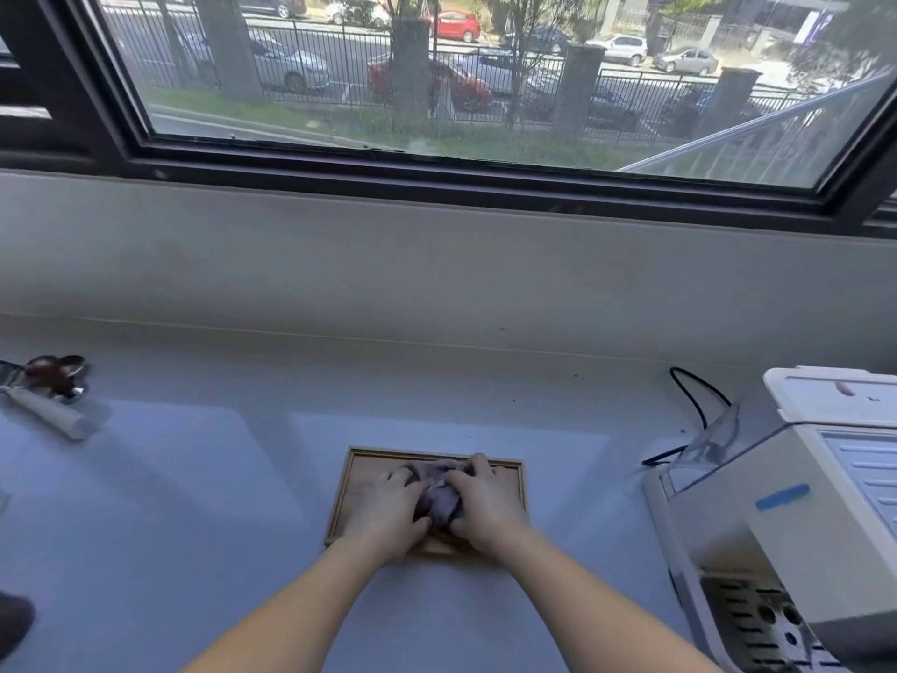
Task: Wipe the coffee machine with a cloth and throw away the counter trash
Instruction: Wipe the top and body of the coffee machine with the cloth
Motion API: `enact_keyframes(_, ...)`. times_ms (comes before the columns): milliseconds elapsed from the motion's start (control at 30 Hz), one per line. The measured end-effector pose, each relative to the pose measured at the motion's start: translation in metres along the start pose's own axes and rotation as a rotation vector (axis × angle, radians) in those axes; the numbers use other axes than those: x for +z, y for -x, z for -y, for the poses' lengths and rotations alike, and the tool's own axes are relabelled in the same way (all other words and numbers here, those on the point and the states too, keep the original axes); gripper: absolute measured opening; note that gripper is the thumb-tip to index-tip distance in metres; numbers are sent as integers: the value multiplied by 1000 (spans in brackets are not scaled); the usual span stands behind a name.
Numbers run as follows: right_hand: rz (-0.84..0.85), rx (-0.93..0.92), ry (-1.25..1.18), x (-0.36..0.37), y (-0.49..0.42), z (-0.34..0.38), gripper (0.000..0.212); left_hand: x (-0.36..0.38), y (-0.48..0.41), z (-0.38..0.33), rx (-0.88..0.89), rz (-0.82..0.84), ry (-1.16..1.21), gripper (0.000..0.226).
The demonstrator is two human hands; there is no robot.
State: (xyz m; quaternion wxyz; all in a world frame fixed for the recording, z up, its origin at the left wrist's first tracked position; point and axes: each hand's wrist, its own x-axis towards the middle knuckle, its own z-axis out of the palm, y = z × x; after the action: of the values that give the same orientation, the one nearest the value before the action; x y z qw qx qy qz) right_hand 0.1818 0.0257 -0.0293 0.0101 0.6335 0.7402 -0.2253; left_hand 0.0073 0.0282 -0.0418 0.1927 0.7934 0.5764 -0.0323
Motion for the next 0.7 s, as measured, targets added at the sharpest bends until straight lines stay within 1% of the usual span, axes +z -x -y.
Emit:
enact_keyframes(67,-13,0,-57,-1,-2,2,37,1,0,0,3,-32,43,43)
enact_keyframes(167,-64,-13,-134,-1,-1,5,32,2,2,-2,15,-100,123,28)
enact_keyframes(200,-84,-17,-157,-2,-1,6,33,2,3,-2,28,-126,171,28)
enact_keyframes(300,-174,-39,-184,-2,3,5,35,2,9,-5,62,-200,374,49)
enact_keyframes(333,-202,-42,-199,-3,5,5,35,0,12,-7,62,-237,417,47)
enact_keyframes(433,-270,-23,-275,-7,13,8,35,-4,19,-14,18,-321,554,30)
enact_keyframes(500,-327,-1,-330,-11,20,10,36,-9,23,-18,-20,-333,666,32)
enact_keyframes(567,-348,24,-395,-15,27,11,45,-17,25,-24,-25,-316,754,32)
enact_keyframes(633,-296,55,-441,-21,35,11,65,-27,28,-34,-1,-297,842,36)
enact_keyframes(667,-265,66,-459,-23,39,12,73,-31,30,-39,14,-293,878,39)
enact_keyframes(700,-242,74,-477,-25,44,13,75,-35,32,-44,29,-293,896,41)
